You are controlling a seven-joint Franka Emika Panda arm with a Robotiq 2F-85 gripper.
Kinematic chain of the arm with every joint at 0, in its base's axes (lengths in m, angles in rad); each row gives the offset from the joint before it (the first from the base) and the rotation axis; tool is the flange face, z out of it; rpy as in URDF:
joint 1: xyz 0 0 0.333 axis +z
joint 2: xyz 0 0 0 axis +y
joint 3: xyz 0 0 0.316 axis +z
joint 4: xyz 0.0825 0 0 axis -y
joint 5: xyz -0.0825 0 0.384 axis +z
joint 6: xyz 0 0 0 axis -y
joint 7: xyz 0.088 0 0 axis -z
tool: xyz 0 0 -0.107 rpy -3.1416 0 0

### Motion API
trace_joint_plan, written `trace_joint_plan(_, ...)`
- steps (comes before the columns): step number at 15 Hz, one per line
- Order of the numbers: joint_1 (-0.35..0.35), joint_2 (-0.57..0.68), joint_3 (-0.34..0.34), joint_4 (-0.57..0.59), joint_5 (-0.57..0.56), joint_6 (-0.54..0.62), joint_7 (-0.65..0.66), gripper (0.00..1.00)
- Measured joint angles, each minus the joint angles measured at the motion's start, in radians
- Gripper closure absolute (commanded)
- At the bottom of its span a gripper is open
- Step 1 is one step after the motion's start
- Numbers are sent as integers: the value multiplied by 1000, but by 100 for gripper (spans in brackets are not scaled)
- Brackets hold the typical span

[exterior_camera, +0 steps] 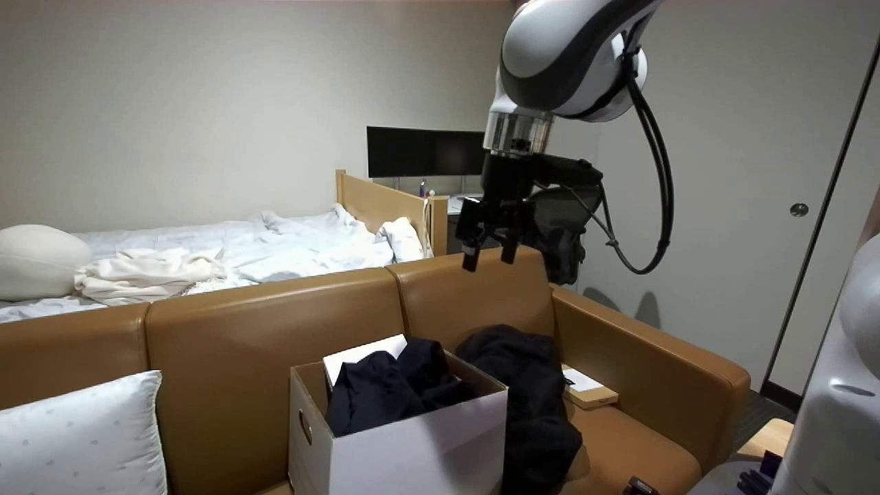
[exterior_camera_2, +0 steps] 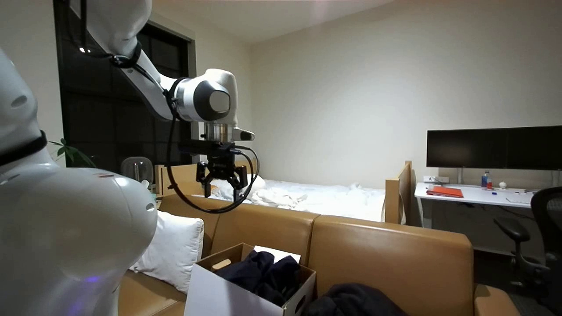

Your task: Remove the cloth from the box

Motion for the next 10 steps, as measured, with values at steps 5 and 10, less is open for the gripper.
trace_joint_plan(5,-15,118,87,155,-167,80,162,0)
trace_joint_plan(10,-30,169,106,236,-237,77,230,0)
